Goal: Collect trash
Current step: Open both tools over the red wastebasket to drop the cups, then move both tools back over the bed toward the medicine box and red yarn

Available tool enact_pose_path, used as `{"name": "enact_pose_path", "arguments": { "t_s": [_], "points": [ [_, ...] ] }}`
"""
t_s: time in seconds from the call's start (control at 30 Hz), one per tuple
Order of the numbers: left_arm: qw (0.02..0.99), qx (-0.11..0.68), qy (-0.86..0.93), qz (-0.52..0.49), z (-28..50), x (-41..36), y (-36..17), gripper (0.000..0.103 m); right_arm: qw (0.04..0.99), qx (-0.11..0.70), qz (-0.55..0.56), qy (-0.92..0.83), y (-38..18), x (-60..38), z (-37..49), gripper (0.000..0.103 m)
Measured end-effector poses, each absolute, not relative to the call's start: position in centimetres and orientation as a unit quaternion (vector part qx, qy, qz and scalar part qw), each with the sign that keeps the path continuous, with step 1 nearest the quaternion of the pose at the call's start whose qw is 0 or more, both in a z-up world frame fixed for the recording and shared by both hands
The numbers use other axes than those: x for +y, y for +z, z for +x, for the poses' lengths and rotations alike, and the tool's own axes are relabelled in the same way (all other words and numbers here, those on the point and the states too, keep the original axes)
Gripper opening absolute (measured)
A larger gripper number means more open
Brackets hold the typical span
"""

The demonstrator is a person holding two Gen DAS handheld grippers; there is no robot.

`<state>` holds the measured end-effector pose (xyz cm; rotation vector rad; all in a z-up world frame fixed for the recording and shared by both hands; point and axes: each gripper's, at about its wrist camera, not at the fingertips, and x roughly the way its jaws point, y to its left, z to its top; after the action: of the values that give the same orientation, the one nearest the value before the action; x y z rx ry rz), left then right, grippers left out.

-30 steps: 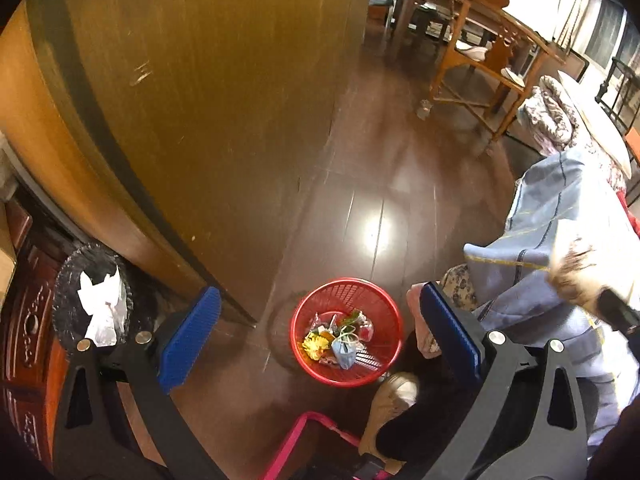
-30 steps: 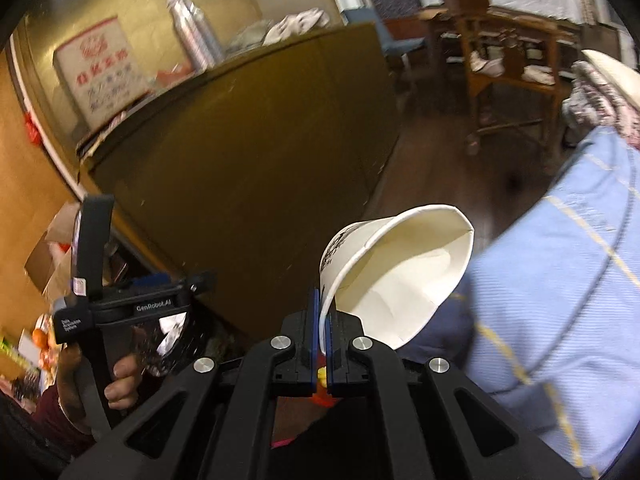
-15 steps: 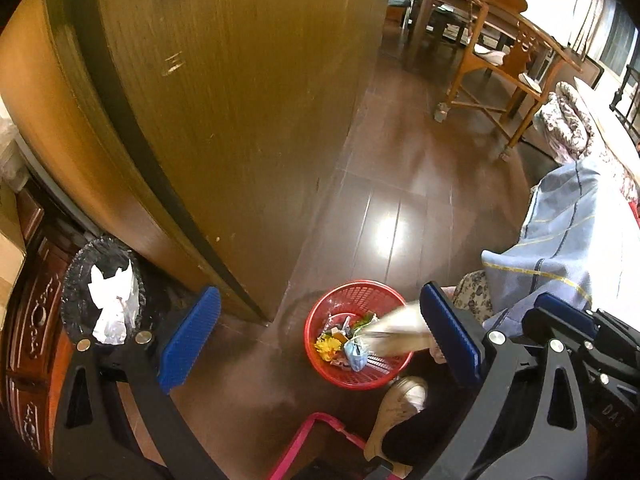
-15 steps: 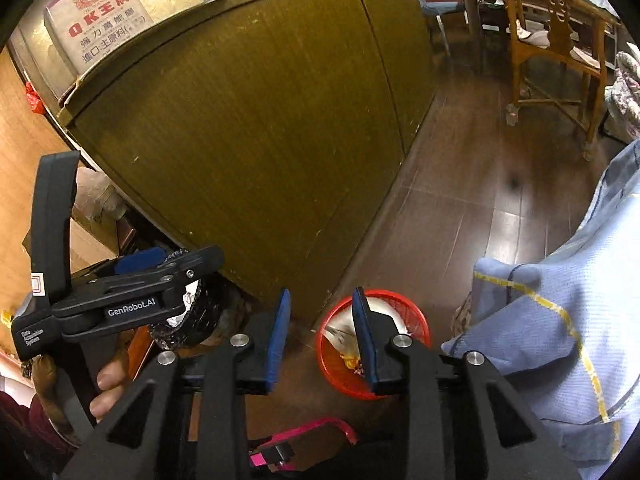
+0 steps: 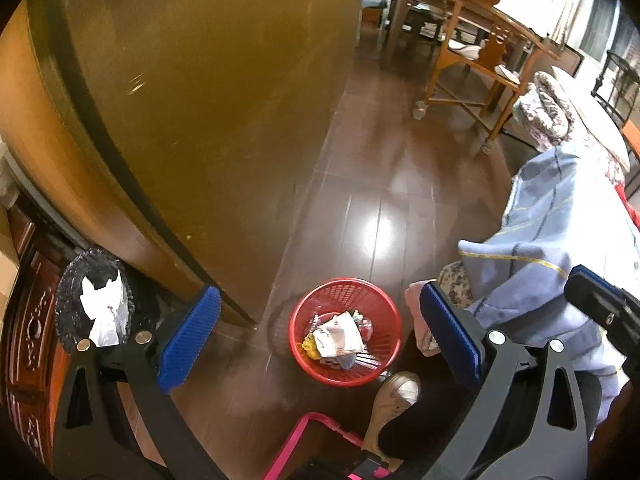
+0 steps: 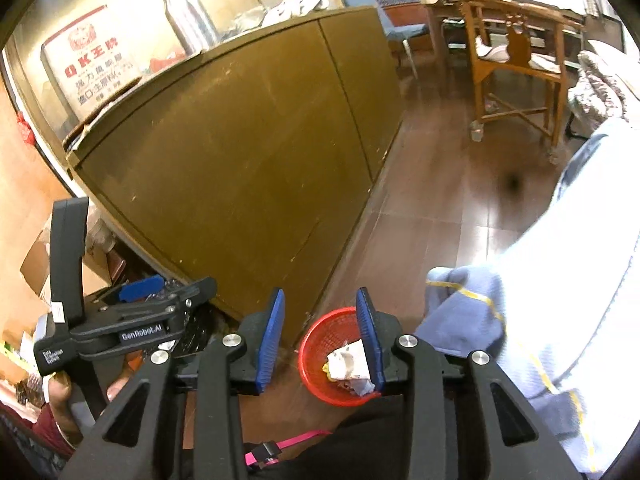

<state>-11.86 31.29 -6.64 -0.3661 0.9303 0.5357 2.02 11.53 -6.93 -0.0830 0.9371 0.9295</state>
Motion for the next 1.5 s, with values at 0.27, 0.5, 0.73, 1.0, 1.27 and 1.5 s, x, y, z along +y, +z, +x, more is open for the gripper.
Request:
{"name": "enact_pose_path", "arguments": {
  "t_s": [0.27,0.5,0.73,1.0,1.27,1.5],
  "points": [
    [0.86,0.433,0.233,-0.137,-11.7,28.4,-6.1,0.096,0.812,0.418,-0.016,0.407,-5.5,7.8,1.8,0.038],
    [0.871,0.425,0.217,-0.117,-11.9,26.4,-5.7,0.096,0.829,0.403,-0.002,0.388,-4.3,5.2,1.1,0.038],
    [0.882,0.415,0.203,-0.094,-12.2,24.4,-5.1,0.096,0.844,0.387,0.011,0.37,-3.3,2.9,0.3,0.04],
    [0.891,0.408,0.184,-0.07,-12.2,22.0,-4.9,0.096,0.861,0.37,0.025,0.347,-2.9,-1.0,-0.5,0.045],
    [0.894,0.417,0.16,-0.043,-10.7,18.5,-5.9,0.096,0.877,0.368,0.074,0.301,-3.9,-6.9,0.9,0.046],
    [0.897,0.423,0.129,-0.006,-7.7,14.8,-6.1,0.096,0.89,0.364,0.111,0.254,-4.7,-12.4,2.6,0.046]
  ]
}}
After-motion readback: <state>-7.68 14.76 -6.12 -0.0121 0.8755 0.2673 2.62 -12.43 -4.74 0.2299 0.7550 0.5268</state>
